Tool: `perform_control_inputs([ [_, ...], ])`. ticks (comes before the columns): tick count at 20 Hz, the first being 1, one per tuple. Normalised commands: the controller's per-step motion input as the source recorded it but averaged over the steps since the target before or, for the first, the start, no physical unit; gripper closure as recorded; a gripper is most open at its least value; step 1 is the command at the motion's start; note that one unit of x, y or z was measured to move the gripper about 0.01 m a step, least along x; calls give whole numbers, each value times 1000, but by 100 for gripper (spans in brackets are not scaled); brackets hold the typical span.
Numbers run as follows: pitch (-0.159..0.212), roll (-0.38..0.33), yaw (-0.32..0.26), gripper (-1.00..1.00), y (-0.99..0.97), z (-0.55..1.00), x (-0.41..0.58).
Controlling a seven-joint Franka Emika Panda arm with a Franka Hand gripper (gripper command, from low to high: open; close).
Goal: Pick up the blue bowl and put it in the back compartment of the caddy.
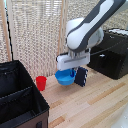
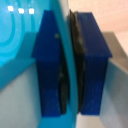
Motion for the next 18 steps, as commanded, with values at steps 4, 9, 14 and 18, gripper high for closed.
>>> perform_control_inputs([
  [4, 139, 0, 51, 100, 521, 972, 636],
  [9, 135, 28, 21, 100, 574, 926, 753],
  [14, 90, 44, -7, 100, 729, 813, 655],
  [18, 22, 1, -32, 100, 869, 477, 387],
])
